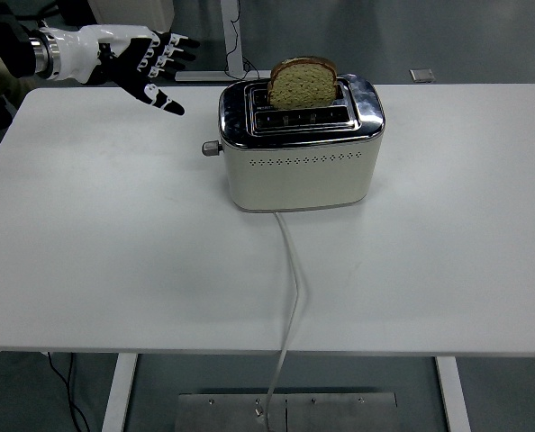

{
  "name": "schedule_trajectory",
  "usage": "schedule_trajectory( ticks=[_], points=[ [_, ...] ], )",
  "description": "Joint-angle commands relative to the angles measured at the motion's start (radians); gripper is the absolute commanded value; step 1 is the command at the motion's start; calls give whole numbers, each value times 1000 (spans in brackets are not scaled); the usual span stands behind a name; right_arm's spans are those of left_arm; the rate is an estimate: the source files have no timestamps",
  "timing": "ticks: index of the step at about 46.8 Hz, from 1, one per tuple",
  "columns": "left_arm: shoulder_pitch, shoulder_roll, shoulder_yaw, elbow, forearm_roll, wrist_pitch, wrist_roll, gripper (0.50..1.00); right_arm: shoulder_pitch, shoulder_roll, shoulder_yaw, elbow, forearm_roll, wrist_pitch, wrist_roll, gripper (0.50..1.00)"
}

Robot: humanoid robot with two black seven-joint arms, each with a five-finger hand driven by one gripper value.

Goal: Press down toaster

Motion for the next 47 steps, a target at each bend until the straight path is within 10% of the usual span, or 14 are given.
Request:
schedule_trajectory(
  ticks=[1,21,47],
  points=[
    [11,-10,-39,44,-30,4,-40,1000,0,0,0,0,0,1,0,1000],
    [88,-104,-202,265,-323,21,-166,1000,0,0,0,0,0,0,0,1000],
    [325,-176,-366,357,-536,99,-175,1000,0,0,0,1,0,0,0,1000]
  ],
)
